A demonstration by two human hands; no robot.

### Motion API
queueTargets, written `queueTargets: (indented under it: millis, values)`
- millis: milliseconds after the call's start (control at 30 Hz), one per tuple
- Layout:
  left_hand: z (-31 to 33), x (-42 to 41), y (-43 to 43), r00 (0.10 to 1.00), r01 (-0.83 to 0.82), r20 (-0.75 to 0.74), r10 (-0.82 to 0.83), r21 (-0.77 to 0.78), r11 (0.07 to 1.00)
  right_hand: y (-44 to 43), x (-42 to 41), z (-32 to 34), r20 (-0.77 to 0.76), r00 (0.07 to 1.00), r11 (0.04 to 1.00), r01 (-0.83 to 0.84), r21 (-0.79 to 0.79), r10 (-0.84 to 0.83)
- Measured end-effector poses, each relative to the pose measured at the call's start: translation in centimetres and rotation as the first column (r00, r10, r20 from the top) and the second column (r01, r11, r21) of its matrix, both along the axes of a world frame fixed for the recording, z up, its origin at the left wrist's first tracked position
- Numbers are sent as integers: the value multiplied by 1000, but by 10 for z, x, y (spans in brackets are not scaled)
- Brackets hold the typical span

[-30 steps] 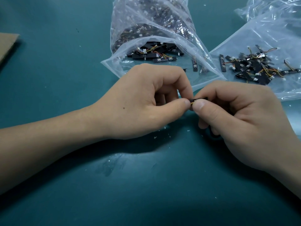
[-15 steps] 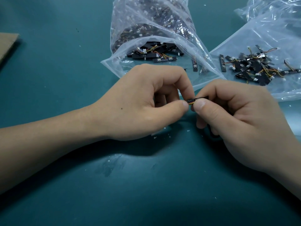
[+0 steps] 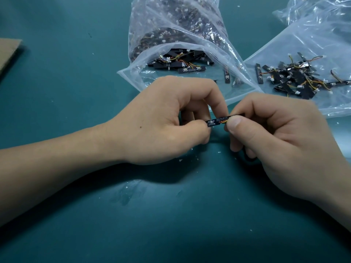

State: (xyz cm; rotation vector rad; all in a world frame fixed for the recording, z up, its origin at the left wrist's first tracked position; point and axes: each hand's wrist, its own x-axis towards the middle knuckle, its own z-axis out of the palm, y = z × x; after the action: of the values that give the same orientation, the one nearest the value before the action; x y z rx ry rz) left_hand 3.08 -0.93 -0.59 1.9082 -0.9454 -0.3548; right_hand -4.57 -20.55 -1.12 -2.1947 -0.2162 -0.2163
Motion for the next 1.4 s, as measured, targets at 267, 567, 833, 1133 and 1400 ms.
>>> queueTargets:
  millis: [267,567,833,1133,1400]
  values:
    - [0,0,-1,1000,-15,15,15,11,1000,0,0,-1,14,1000,1000,11,8,-11]
    - [-1,0,-1,999,-38,29,37,14,999,-1,1,-2,18,1000,1000,21,-4,-21]
    - [-1,0,0,997,-63,49,63,-2,998,-1,2,-2,19,1000,1000,22,4,-22]
    - [-3,1,0,980,-143,126,155,-102,984,-5,2,-2,-38,998,991,-43,127,48]
    - [-3,2,1,978,-123,153,143,-129,984,-5,0,0,-21,989,985,-146,-95,145]
